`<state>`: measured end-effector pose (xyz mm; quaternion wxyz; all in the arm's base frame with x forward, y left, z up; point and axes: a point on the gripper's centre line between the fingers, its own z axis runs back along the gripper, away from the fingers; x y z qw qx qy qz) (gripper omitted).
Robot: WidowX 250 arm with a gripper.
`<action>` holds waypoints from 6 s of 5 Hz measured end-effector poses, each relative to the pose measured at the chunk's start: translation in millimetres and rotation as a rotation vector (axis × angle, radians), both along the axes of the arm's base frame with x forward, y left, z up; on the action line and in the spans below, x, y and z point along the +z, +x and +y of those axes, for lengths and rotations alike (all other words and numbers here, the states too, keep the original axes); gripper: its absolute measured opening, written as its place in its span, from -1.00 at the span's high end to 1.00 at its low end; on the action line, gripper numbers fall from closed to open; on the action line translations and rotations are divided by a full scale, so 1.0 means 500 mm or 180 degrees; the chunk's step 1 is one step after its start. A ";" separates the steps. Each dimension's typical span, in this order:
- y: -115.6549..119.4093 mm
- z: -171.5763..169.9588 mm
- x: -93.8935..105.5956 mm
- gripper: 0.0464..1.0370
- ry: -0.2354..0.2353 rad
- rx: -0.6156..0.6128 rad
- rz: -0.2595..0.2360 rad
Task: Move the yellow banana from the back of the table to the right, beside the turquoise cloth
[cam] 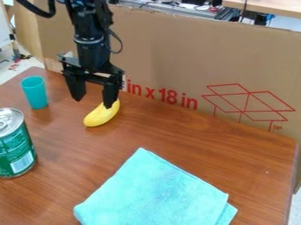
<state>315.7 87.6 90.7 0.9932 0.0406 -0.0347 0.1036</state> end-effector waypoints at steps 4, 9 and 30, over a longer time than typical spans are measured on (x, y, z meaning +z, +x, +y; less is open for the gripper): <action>0.051 0.015 -0.071 -0.93 -0.0042 0.0171 0.0228; 0.052 0.019 -0.128 -0.14 -0.0214 0.0146 0.0428; -0.147 -0.120 0.055 -0.93 -0.0157 -0.0325 0.0183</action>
